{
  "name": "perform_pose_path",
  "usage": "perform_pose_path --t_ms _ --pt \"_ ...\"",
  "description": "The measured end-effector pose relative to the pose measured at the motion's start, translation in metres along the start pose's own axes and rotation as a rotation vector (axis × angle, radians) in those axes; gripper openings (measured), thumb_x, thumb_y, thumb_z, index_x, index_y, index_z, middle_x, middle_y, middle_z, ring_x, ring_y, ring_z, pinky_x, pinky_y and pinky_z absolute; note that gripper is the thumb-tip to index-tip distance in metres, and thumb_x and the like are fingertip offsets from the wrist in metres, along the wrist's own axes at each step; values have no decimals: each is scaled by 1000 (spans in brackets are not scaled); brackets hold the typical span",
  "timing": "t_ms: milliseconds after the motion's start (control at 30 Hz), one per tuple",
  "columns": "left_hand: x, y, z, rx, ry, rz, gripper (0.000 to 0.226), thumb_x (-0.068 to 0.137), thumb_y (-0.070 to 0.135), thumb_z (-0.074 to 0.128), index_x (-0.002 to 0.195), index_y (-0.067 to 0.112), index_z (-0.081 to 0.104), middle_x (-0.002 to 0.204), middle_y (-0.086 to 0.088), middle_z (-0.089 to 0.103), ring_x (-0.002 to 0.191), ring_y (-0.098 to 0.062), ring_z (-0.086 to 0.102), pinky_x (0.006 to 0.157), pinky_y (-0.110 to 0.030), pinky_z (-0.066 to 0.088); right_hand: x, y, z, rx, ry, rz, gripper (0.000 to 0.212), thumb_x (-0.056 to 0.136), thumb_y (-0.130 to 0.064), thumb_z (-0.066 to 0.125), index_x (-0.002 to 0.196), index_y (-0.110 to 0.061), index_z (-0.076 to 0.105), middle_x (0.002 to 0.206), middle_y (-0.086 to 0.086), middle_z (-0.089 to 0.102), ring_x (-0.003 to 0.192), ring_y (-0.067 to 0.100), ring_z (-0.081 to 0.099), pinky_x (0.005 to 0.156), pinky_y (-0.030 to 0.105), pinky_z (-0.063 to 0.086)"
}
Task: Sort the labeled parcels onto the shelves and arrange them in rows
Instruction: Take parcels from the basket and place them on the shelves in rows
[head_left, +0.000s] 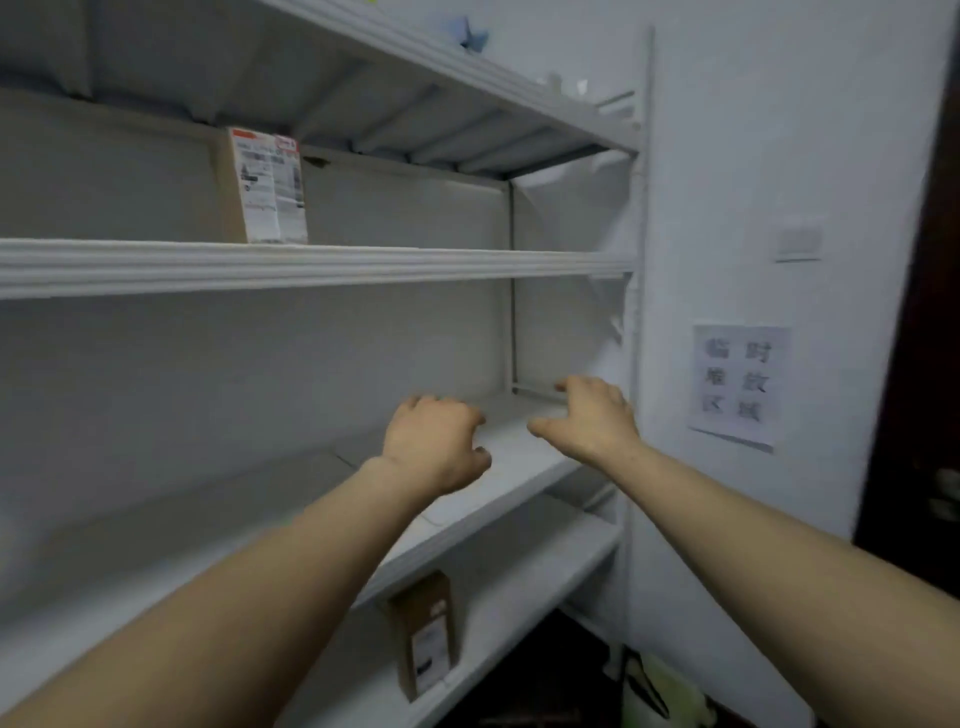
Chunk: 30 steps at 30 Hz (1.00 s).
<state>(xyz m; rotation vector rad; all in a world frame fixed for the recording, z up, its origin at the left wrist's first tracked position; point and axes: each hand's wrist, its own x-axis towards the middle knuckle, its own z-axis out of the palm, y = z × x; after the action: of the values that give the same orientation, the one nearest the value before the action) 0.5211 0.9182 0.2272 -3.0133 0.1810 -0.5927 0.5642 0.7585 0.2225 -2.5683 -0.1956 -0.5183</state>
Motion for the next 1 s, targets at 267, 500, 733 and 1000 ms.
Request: perform_pose_path --t_ms 267,500,733,1000 --pt "-65 161 41 -192 -252 265 54 87 41 53 138 26 47 135 -3 55 125 -26 48 109 -36 29 -152 135 -55 21 -65 416 60 84 -42 61 138 -20 44 139 6 49 129 26 44 104 33 37" --pt "-139 352 42 -387 -384 468 60 89 40 55 143 19 40 138 -1 54 126 -21 50 108 -35 35 -301 253 -150 67 57 719 60 85 -39 63 139 -20 44 140 3 49 130 23 44 108 37 36" --pt "-258 573 9 -523 -474 785 61 88 40 60 143 22 41 135 1 55 122 -17 53 104 -32 41 -495 381 -283 110 265 1042 60 85 -36 64 138 -15 44 140 6 49 129 24 45 108 39 37" --pt "-376 757 -40 -540 -591 1085 51 83 38 62 132 23 54 126 -1 60 114 -20 58 92 -35 50 -670 461 -387 102 474 1292 55 88 -32 62 135 -9 45 135 9 52 121 25 51 96 31 42"
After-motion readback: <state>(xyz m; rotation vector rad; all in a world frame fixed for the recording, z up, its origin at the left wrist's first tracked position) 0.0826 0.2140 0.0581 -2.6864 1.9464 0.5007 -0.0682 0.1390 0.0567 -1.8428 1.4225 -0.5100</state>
